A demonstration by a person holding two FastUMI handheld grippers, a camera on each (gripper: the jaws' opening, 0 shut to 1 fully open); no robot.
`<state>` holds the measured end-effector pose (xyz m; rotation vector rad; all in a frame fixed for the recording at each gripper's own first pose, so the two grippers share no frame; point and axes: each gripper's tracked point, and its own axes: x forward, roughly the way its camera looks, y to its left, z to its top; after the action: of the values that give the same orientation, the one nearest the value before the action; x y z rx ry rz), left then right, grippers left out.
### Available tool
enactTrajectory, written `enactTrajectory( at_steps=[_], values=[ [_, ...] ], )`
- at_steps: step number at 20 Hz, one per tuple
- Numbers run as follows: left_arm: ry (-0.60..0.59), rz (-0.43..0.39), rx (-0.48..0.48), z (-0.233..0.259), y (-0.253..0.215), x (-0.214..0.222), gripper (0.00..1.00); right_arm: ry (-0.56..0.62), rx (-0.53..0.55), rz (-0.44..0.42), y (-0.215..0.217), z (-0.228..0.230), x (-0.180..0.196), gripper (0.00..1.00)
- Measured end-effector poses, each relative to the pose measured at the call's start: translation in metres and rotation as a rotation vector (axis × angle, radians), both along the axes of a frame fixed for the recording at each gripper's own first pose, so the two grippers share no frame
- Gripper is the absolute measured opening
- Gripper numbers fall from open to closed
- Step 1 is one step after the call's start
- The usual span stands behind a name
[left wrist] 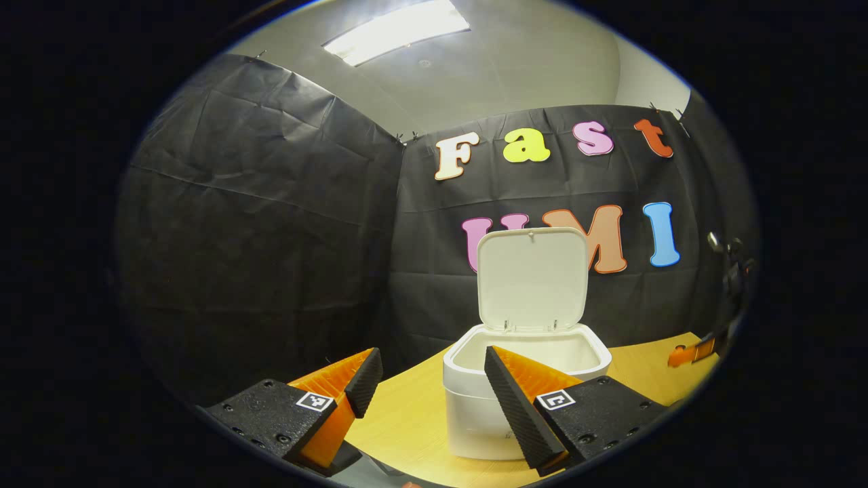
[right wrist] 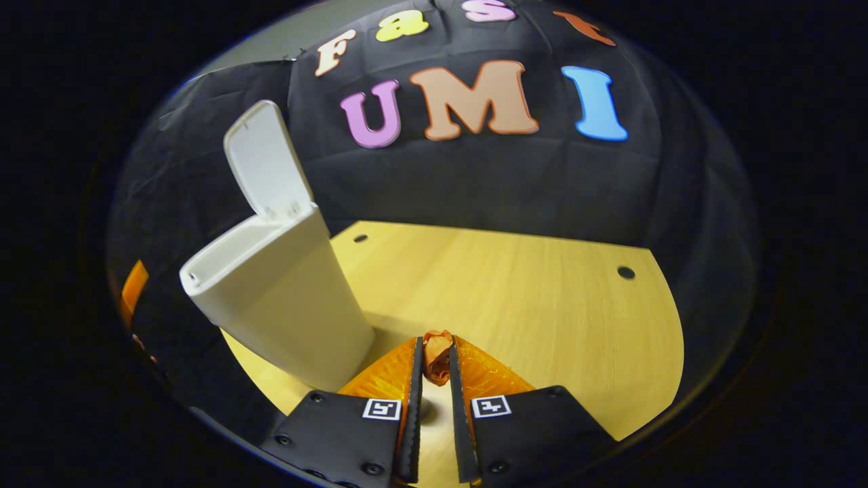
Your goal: Press the lid of the desktop garbage bin to open it, pick up the crumpled paper on the desktop and throw it into the bin, then pick up the pop can on the desktop and drop it into the bin, and finally close the garbage bin lid.
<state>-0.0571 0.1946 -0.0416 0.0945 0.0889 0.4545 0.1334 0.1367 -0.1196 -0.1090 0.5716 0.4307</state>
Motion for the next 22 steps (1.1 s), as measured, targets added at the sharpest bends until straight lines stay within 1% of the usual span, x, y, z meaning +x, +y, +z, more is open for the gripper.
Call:
enactTrajectory(
  at_steps=[2,3,5,8,9,10,13,15,16,17,18,21,22],
  values=[
    [0.003,0.002,0.008,0.001,0.003,-0.006,0.93,-0.045,0.048,0.067,0.039,0.029,0.000,0.23],
    [0.004,0.005,0.011,0.003,0.005,-0.010,0.94,-0.073,0.056,0.100,0.057,0.041,0.001,0.24],
    [0.004,0.014,0.015,0.005,0.010,-0.016,0.93,-0.131,0.062,0.165,0.093,0.062,0.003,0.23],
    [0.009,0.035,0.016,0.005,0.019,-0.030,0.93,-0.161,0.070,0.261,0.142,0.073,-0.001,0.23],
    [0.011,0.045,0.017,0.006,0.023,-0.035,0.92,-0.168,0.062,0.283,0.157,0.074,-0.002,0.21],
    [0.013,0.055,0.020,0.006,0.026,-0.039,0.93,-0.170,0.056,0.304,0.170,0.076,-0.004,0.23],
    [0.024,0.088,0.037,0.008,0.038,-0.056,0.93,-0.164,0.052,0.337,0.194,0.071,-0.005,0.24],
    [0.035,0.109,0.050,0.009,0.046,-0.066,0.93,-0.164,0.041,0.336,0.192,0.067,-0.004,0.29],
    [0.037,0.117,0.053,0.009,0.050,-0.071,0.93,-0.164,0.041,0.333,0.193,0.066,-0.004,0.33],
    [0.040,0.122,0.053,0.010,0.051,-0.074,0.94,-0.155,0.044,0.330,0.195,0.065,-0.004,0.34],
    [0.041,0.125,0.053,0.009,0.053,-0.077,0.94,-0.141,0.050,0.332,0.202,0.060,-0.005,0.38],
    [0.044,0.117,0.052,0.009,0.053,-0.076,0.93,-0.106,0.082,0.350,0.210,0.057,-0.010,0.84],
    [0.043,0.109,0.054,0.010,0.051,-0.074,0.93,-0.109,0.102,0.350,0.209,0.063,-0.012,1.00]
  ],
)
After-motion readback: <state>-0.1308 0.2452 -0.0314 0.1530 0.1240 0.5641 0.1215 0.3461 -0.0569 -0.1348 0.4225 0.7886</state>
